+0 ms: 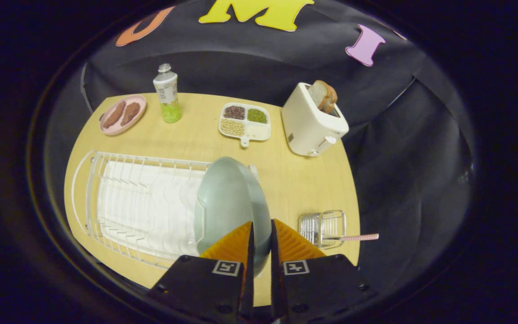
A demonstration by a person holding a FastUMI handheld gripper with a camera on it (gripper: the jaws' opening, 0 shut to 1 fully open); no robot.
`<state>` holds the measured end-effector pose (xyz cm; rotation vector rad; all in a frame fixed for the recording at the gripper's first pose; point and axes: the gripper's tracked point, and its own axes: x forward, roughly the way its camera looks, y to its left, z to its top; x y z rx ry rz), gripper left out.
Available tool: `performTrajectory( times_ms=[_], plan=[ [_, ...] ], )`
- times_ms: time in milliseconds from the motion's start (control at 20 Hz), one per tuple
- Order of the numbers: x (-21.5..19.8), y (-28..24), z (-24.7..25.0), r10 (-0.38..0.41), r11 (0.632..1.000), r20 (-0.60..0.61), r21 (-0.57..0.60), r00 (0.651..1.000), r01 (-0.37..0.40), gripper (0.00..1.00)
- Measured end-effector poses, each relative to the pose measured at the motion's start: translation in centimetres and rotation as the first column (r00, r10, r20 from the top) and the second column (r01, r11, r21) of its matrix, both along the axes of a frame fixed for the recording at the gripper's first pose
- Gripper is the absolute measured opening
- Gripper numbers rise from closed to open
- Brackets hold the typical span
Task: Take the plate from the dish rack, then take the spoon from the basket and place it into the plate.
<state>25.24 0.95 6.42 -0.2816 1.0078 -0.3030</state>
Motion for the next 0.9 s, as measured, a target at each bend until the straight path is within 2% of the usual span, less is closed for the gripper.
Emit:
performTrajectory(
  times_ms=[50,250,450,650,750,900],
  plan=[
    [0.0,0.7,0.1,0.000,1.000,0.017,-0.015,1.000,0.001,0.17],
    [-0.6,2.0,0.4,-0.054,0.996,0.066,-0.073,0.996,0.059,0.17],
    [-1.1,2.9,2.0,-0.061,0.982,0.137,-0.169,0.989,0.084,0.17],
    [-1.3,3.4,2.1,-0.088,0.977,0.178,-0.178,0.980,0.120,0.16],
    [-1.2,2.6,2.8,-0.107,0.966,0.232,-0.206,0.967,0.156,0.16],
    [-1.4,2.6,4.6,-0.093,0.954,0.329,-0.241,0.940,0.178,0.16]
  ],
)
